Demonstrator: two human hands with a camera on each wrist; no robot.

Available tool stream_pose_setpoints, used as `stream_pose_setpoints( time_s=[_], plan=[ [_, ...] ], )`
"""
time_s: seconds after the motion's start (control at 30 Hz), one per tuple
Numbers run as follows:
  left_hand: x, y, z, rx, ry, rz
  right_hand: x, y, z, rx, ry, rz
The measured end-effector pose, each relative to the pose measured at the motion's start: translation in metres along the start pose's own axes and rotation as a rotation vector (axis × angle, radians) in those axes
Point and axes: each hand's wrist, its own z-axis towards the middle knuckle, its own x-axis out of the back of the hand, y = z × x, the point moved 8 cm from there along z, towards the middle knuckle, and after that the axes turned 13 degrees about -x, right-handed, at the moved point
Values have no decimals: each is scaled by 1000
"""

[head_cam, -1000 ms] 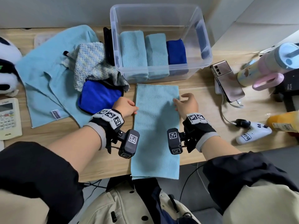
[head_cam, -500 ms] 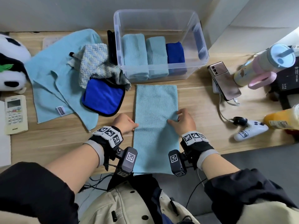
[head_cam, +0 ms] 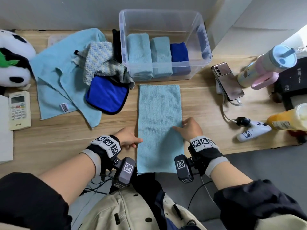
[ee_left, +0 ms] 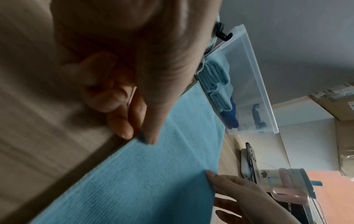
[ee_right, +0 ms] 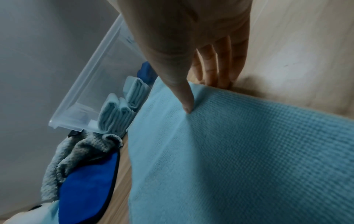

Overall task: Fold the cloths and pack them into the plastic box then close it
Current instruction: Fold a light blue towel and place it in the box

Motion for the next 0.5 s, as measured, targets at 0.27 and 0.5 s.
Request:
stream_pose_setpoints(
  time_s=[0.27, 0.5],
  plan=[
    [-6, -4, 2, 38, -25, 165, -4, 4, -7, 5, 1, -134],
    [5, -10, 4, 37, 90, 142, -22, 16, -7, -91, -283, -285]
  ],
)
